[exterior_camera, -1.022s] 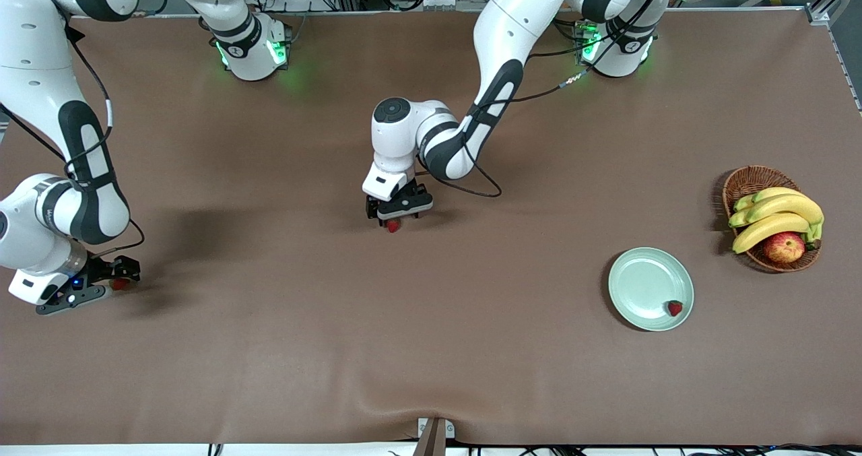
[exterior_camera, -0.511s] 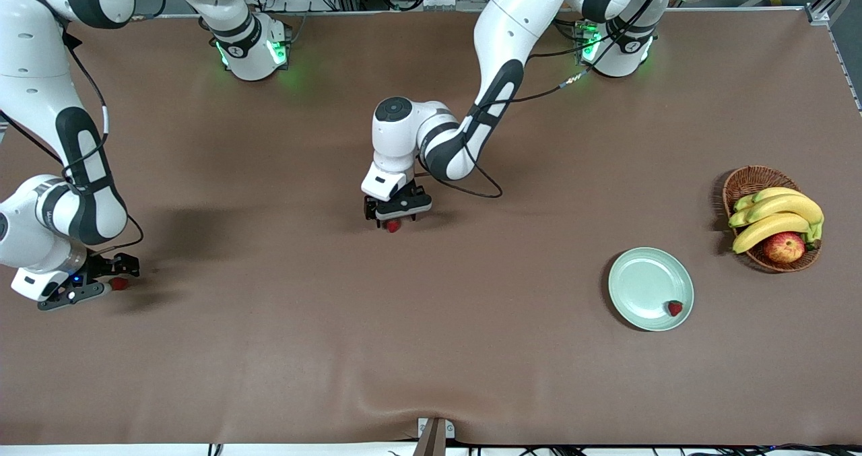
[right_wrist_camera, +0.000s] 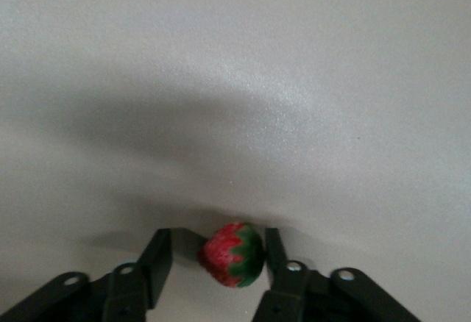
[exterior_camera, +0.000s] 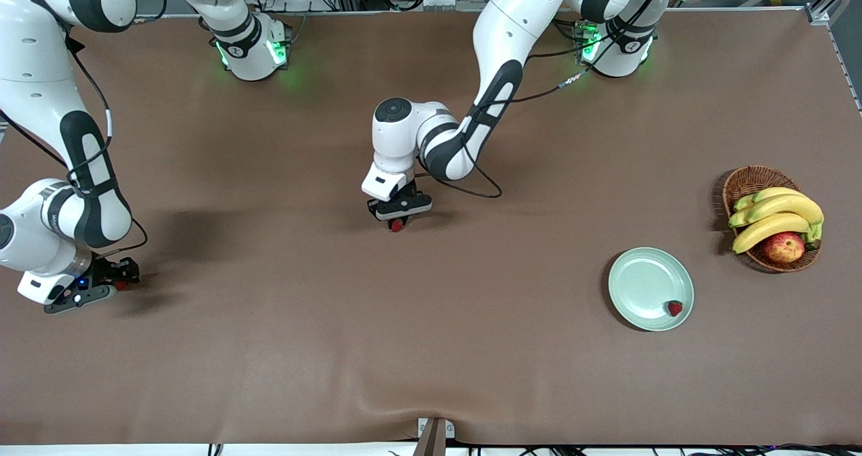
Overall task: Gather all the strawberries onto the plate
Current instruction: 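Grasp the middle strawberry with the left gripper while the right gripper grasps the last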
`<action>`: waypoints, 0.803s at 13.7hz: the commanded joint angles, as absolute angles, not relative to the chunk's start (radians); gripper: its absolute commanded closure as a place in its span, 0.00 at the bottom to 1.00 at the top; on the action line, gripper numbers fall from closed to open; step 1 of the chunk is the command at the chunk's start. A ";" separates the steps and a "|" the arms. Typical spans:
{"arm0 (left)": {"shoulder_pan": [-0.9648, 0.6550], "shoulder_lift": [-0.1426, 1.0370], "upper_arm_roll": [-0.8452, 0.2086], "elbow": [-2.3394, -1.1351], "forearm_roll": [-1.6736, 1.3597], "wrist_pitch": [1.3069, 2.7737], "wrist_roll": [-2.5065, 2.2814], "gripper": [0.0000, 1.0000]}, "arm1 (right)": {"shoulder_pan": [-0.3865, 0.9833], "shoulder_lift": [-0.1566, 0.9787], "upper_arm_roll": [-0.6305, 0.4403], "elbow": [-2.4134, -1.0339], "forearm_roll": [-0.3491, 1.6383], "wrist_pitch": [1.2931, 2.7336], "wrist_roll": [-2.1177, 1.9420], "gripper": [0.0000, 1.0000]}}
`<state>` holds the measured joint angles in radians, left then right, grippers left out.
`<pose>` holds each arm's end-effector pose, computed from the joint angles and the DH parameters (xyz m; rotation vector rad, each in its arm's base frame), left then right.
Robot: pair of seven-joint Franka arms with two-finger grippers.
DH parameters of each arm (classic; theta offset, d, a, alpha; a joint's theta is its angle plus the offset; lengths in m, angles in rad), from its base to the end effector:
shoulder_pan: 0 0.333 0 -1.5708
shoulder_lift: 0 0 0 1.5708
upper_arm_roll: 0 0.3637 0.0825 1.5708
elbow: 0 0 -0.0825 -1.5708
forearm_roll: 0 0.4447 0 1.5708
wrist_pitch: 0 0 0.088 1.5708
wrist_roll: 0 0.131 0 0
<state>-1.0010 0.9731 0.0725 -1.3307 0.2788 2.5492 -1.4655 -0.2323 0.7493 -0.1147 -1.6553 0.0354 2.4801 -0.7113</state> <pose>0.4976 -0.6895 0.1289 2.9375 0.4212 0.4651 0.7239 -0.2518 0.1483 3.0013 0.5630 0.0647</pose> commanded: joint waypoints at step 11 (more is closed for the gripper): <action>-0.620 0.876 0.190 -1.325 0.288 2.358 -1.660 1.00 | -0.239 0.759 -0.078 -1.620 0.021 2.450 -0.812 0.98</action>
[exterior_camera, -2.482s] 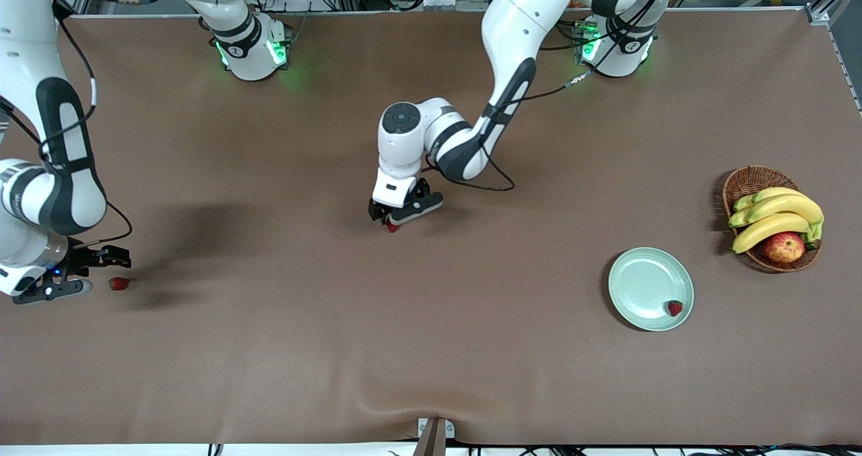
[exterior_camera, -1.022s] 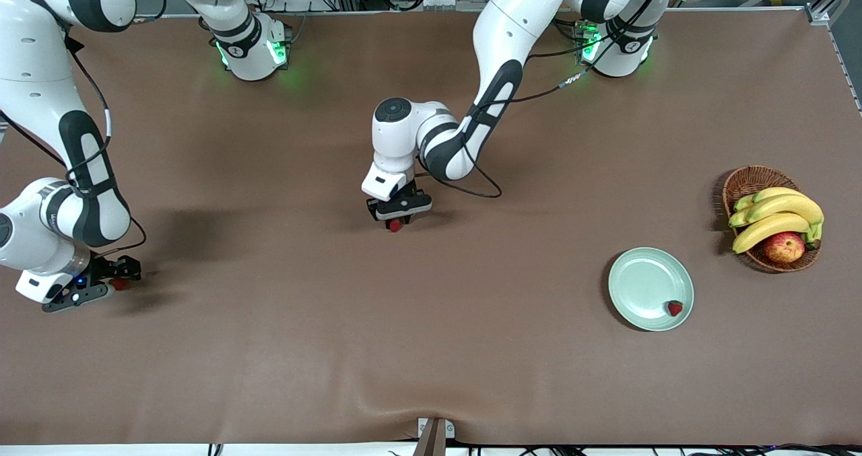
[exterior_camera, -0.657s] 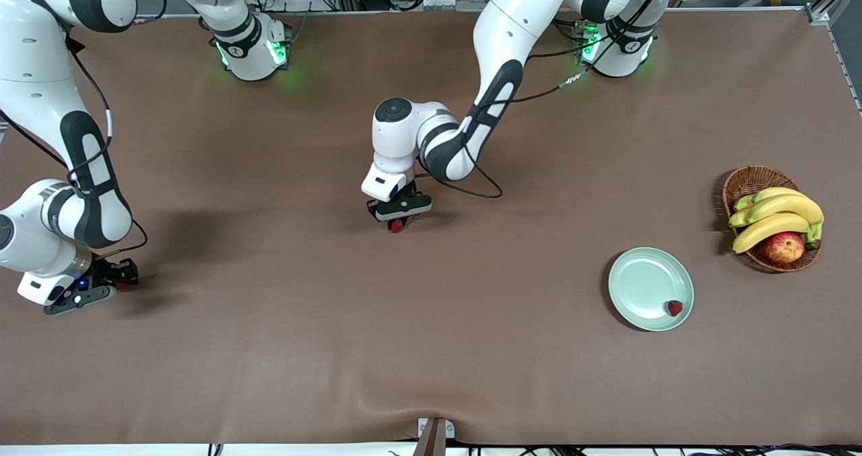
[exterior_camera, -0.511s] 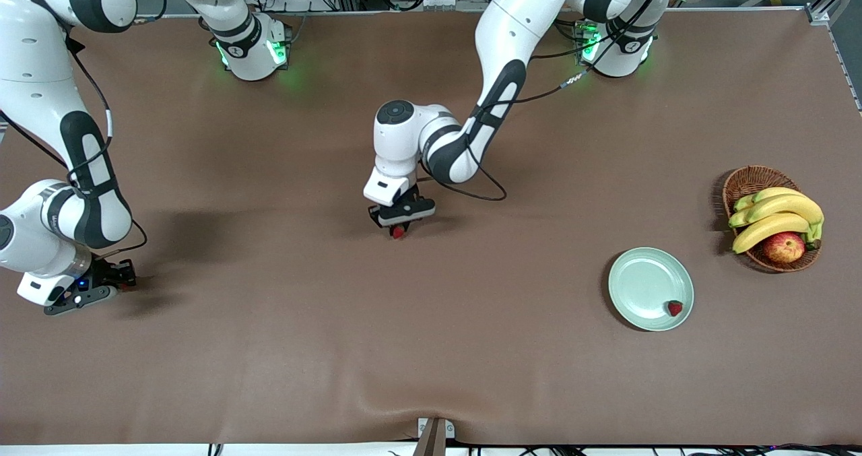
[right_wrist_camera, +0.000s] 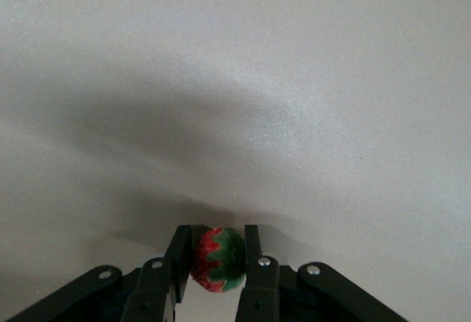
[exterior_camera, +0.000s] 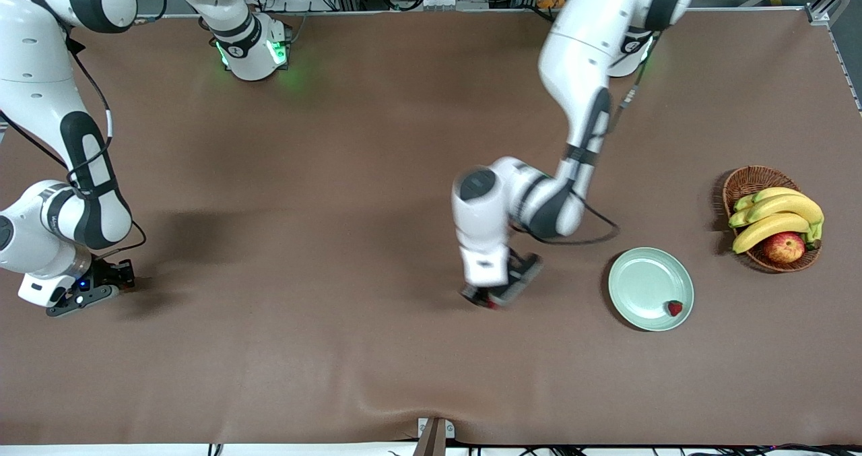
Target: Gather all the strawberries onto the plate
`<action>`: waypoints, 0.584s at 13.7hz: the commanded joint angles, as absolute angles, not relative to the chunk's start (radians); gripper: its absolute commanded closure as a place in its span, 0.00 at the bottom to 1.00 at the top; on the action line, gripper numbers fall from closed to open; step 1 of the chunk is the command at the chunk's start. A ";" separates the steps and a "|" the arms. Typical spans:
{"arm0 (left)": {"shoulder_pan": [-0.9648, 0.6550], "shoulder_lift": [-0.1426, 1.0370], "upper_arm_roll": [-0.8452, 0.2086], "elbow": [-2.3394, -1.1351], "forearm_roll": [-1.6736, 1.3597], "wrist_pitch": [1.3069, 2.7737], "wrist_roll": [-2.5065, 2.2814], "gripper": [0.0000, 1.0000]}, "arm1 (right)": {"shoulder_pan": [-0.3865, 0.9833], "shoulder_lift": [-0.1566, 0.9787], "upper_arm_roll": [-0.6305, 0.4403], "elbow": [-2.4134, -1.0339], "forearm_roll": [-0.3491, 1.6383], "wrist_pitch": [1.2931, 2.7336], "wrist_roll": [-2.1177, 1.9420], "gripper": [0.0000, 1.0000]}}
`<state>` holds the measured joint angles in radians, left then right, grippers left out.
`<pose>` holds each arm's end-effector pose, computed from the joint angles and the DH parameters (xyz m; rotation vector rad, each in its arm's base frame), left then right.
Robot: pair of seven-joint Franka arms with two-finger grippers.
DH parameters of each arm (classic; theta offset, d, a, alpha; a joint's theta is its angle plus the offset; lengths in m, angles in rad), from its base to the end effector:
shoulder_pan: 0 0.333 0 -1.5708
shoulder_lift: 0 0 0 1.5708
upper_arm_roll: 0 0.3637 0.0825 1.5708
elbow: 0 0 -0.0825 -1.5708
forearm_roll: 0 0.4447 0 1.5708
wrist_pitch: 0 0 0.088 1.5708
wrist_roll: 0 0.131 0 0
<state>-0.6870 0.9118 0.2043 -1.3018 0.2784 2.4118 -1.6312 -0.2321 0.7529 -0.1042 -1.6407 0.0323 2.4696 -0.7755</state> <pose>0.7417 -0.4314 0.1911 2.7900 1.2850 0.6437 0.7299 -0.2456 0.1507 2.9815 0.6754 0.0648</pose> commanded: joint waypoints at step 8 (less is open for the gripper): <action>-0.313 0.767 0.112 -1.362 0.267 2.106 -1.589 1.00 | 0.003 0.660 -0.044 -1.551 0.055 2.156 -0.363 1.00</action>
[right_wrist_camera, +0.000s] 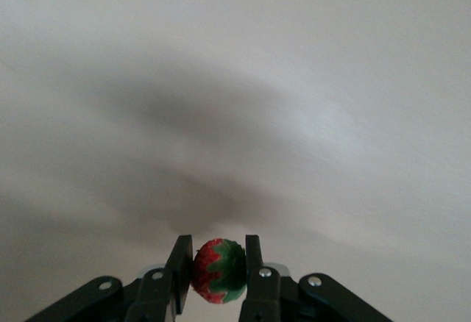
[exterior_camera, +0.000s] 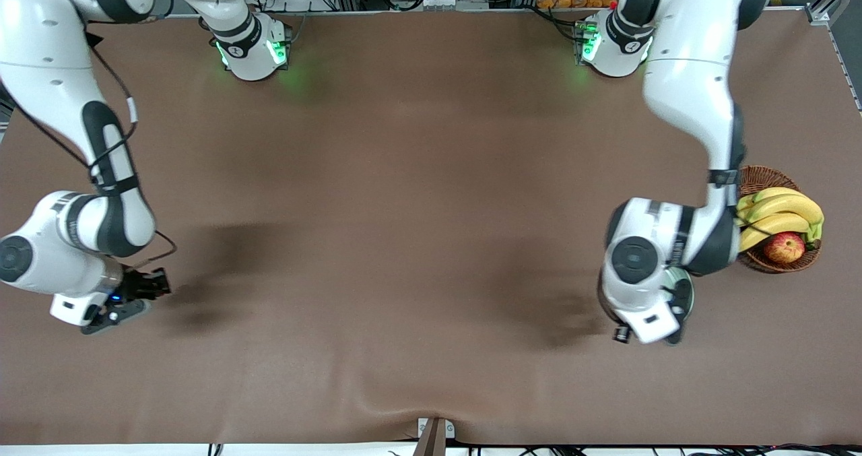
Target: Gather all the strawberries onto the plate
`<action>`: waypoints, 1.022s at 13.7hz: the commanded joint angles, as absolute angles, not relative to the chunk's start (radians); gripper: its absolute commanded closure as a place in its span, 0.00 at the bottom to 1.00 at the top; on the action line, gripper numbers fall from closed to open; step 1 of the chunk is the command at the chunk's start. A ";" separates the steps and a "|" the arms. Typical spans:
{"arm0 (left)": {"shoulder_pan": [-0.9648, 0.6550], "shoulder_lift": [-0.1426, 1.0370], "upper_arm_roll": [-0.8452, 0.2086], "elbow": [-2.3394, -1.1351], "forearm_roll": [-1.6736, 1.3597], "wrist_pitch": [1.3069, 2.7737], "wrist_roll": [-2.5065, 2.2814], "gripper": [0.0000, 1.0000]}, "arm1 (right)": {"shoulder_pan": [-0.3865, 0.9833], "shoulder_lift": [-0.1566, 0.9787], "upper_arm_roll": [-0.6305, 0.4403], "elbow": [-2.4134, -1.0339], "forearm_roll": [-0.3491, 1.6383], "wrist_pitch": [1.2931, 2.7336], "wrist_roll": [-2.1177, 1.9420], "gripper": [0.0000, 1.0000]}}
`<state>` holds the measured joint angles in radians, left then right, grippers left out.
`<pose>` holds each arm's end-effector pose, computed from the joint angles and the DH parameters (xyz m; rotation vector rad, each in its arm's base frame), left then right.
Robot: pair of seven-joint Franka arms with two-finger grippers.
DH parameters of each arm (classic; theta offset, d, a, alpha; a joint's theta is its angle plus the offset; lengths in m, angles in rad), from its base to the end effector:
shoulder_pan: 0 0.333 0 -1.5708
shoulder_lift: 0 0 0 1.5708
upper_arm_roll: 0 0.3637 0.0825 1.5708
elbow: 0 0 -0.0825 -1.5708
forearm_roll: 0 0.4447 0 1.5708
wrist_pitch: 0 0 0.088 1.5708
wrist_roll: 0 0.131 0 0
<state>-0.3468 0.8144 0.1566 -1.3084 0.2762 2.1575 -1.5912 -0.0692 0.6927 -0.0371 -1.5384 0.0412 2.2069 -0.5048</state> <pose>0.8200 -0.1718 0.2414 -2.4136 -1.6515 -0.4343 0.7787 -0.0769 0.2198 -3.0689 -0.5932 0.0309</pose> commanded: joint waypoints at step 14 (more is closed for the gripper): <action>-0.209 0.709 -0.024 -1.457 0.230 2.037 -1.568 0.00 | 0.552 0.707 -0.046 -1.559 0.360 2.224 0.477 1.00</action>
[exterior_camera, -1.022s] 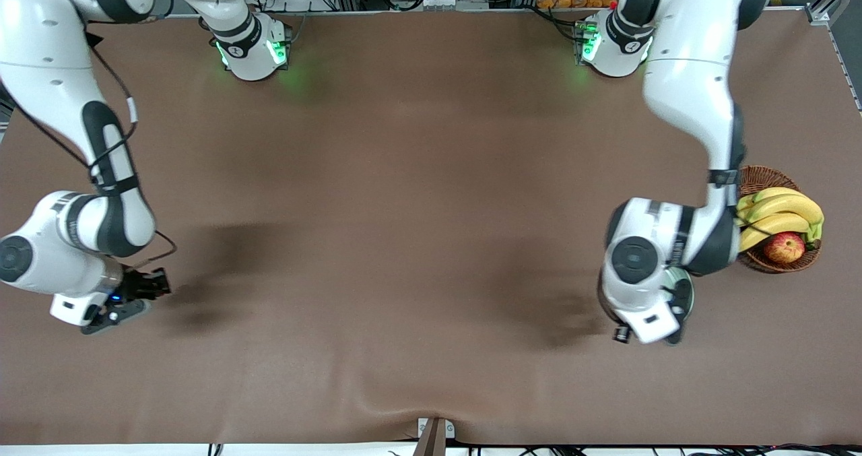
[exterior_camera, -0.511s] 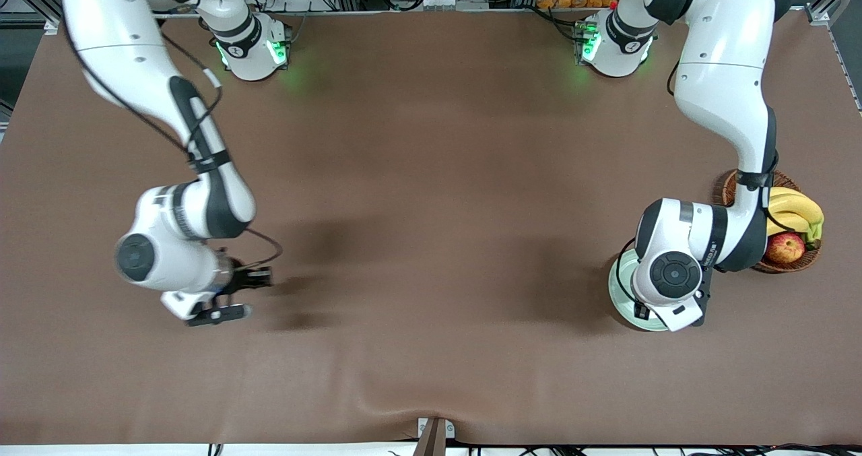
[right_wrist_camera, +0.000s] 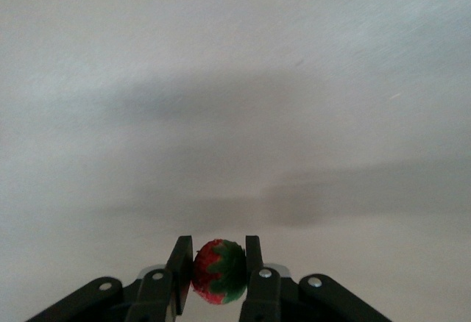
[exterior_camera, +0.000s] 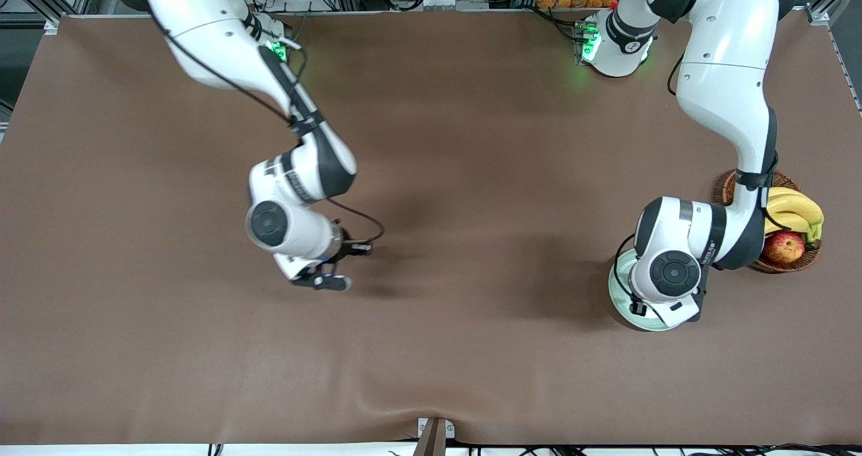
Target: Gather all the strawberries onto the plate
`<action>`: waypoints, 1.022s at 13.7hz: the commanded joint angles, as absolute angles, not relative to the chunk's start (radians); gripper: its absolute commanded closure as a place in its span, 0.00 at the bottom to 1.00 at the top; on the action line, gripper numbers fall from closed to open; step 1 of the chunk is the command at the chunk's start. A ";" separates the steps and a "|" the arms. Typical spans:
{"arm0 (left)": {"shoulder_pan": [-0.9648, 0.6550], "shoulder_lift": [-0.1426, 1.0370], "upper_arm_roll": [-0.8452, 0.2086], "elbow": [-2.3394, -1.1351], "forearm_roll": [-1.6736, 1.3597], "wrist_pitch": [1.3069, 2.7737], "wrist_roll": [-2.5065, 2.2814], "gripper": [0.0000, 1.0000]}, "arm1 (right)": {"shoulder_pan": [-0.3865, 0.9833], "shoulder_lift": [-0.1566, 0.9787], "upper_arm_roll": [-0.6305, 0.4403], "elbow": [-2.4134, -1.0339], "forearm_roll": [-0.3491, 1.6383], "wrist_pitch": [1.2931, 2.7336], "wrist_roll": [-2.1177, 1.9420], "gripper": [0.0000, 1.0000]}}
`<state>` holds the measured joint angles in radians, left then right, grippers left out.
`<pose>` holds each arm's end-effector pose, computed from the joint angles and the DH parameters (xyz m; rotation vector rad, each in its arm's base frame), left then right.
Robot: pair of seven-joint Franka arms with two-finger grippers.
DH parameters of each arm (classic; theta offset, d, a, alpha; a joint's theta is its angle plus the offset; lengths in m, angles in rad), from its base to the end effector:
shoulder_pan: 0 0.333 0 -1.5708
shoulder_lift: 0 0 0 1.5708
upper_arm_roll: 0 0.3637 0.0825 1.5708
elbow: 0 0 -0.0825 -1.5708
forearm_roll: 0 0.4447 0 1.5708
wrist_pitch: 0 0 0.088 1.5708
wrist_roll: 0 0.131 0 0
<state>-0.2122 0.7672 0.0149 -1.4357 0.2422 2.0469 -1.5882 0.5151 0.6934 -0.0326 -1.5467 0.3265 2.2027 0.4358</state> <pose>0.7753 -0.1383 0.2003 -2.3302 -1.6975 -0.1034 0.6818 0.3805 0.2167 -2.9290 0.2124 0.2030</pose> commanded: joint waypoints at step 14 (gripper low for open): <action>-0.397 0.779 -0.334 -1.395 0.202 2.216 -1.811 0.00 | 0.525 0.614 -0.052 -1.568 0.357 2.300 0.560 0.00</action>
